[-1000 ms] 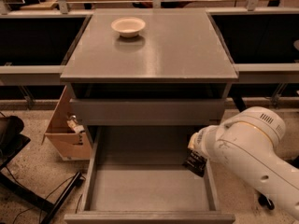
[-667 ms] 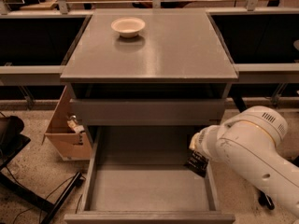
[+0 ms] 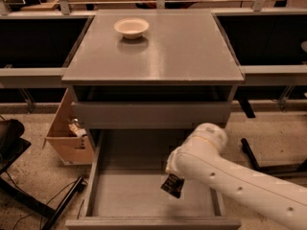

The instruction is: Place rxbar chocolate into middle drawer

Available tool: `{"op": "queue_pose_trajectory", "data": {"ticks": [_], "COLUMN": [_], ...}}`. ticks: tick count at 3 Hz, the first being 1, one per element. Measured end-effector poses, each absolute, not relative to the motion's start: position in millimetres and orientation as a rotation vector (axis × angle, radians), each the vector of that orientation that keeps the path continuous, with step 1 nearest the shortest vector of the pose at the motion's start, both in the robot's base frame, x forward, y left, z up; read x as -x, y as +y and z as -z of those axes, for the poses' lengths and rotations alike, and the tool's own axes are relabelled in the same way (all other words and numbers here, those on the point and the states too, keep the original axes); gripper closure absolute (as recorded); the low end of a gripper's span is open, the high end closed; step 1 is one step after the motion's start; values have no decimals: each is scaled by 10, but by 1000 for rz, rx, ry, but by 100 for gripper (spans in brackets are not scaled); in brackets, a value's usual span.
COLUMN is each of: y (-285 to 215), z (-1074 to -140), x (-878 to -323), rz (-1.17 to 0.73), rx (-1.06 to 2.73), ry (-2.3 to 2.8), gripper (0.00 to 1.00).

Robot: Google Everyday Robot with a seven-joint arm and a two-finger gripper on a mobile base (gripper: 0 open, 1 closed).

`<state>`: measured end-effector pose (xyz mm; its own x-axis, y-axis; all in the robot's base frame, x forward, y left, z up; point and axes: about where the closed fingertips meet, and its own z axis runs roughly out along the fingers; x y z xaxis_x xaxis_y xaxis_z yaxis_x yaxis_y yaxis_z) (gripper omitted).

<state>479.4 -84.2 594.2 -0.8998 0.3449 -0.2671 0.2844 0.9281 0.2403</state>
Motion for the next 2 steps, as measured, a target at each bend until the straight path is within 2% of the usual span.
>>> {"op": "queue_pose_trajectory", "data": {"ticks": [2], "y": [-155], "z": [-4820], "x": [-5150], "rz": [-222], "rx": [-306], "ry": [2817], "gripper": [100]}}
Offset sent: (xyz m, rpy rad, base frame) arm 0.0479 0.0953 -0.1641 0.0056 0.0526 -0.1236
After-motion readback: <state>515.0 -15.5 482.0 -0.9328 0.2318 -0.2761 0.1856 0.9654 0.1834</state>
